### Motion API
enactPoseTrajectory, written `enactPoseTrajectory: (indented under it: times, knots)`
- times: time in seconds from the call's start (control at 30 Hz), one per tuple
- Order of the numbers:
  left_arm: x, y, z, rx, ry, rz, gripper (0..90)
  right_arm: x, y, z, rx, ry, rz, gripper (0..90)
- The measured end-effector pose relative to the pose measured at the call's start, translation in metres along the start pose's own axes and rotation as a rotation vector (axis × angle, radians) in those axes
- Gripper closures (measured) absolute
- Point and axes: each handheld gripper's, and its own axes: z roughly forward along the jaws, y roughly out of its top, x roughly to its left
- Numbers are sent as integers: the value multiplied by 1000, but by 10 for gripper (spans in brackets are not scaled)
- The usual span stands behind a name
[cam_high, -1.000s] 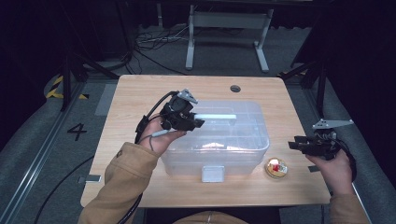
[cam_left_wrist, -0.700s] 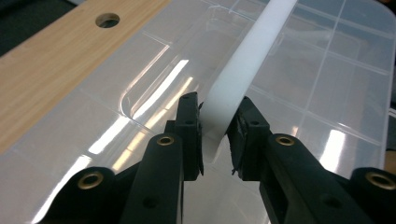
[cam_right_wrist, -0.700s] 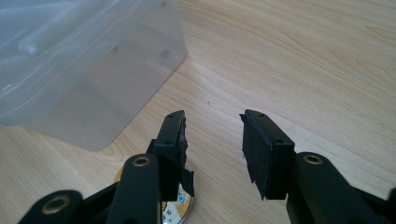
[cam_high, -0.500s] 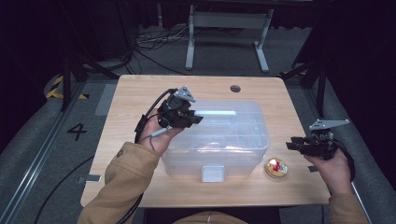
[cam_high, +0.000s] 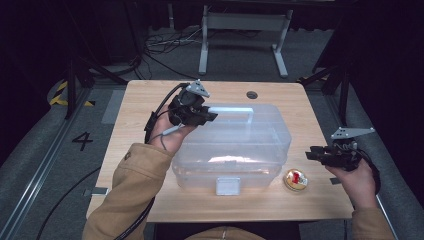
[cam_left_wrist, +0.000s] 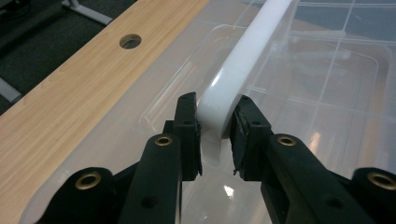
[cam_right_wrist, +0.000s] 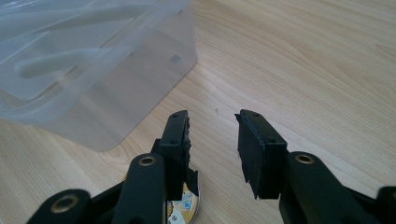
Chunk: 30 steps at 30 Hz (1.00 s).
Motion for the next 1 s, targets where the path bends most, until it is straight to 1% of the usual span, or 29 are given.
enactPoseTrajectory:
  times: [0.07,0.1,0.2,0.27,0.3,0.37,0.4,0.5,0.6,0.8,0.93,0.97,1.0]
  knots:
    - [1,3,0,3,2,-3,740,1,1,-1,-7,8,-4,649]
    - [3,4,-1,4,6,5,739,2,1,-1,-13,14,-8,653]
    - [4,5,-1,0,6,1,735,4,2,-1,-29,45,-17,678]
    - [5,6,-2,3,6,4,733,7,4,-2,-35,74,-42,712]
    - [6,7,-2,1,6,1,733,8,4,-2,-38,80,-50,727]
    - [6,7,-2,0,8,2,731,10,5,-2,-41,101,-80,779]
    - [7,8,-2,1,8,1,731,10,5,-2,-41,101,-80,779]
    - [8,9,-2,5,7,0,729,14,7,-2,-51,148,-103,846]
    - [9,10,-2,3,5,-5,728,21,11,-3,-80,204,-139,876]
    - [11,12,-2,10,1,-5,727,39,20,-2,-123,310,-200,889]
    - [12,12,-2,12,-2,-7,728,51,25,1,-144,368,-236,890]
    - [12,12,-2,12,-2,-7,728,51,25,1,-144,368,-236,890]
    - [12,12,-2,13,-2,-8,728,54,26,2,-151,378,-245,889]
